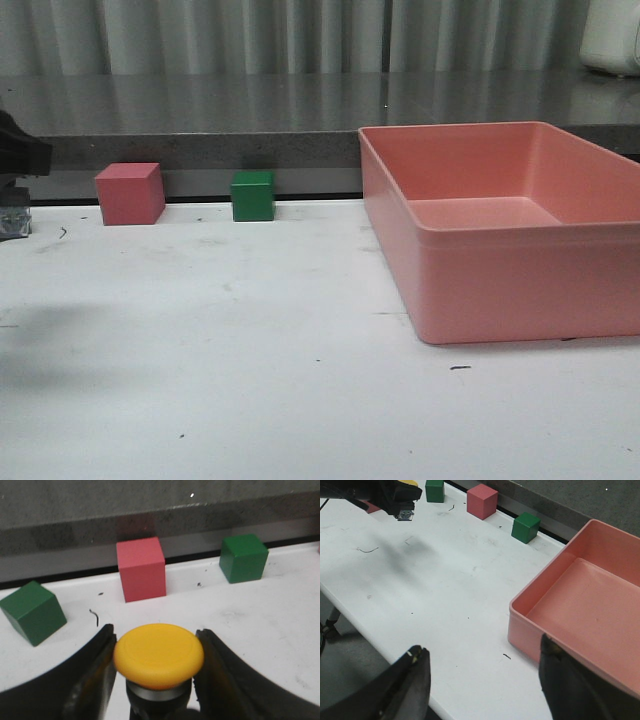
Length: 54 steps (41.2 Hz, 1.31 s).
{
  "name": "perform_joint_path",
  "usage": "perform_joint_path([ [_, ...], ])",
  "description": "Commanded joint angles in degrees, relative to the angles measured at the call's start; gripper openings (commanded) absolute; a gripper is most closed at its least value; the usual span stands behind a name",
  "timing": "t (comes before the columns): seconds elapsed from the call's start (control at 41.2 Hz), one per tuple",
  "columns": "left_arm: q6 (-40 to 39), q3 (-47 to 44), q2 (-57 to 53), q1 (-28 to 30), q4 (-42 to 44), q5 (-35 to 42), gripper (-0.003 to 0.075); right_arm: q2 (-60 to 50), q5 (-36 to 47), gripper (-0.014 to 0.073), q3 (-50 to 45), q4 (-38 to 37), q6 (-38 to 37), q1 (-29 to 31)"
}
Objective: Place and stand button with both arms
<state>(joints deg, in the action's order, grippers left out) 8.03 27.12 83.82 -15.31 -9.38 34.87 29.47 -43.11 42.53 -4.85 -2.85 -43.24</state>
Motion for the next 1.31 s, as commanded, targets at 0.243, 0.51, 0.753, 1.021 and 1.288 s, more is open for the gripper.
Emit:
perform_joint_path([
  [0.243, -2.3, -0.8, 6.9, -2.5, -0.4, 26.1, 0.0218, 0.2, 3.7, 0.0489, 1.5, -0.2, 0.3, 0.4],
  [0.51, -6.8, -0.8, 14.2, -2.5, 2.8, 34.5, 0.0218, 0.2, 3.7, 0.0489, 1.5, -0.2, 0.3, 0.4],
  [0.753, -7.6, -0.8, 19.4, -2.5, 3.0, 41.7, 0.0218, 0.2, 3.7, 0.0489, 1.5, -0.2, 0.3, 0.4],
  [1.021, -7.6, 0.2, 24.4, -2.5, 3.5, 43.5, 0.0218, 0.2, 3.7, 0.0489, 1.5, -0.2, 0.3, 0.4],
  [1.288, -7.6, 1.1, 25.8, -2.5, 3.6, 43.5, 0.0219, 0.2, 3.7, 0.0489, 1.5, -0.2, 0.3, 0.4],
])
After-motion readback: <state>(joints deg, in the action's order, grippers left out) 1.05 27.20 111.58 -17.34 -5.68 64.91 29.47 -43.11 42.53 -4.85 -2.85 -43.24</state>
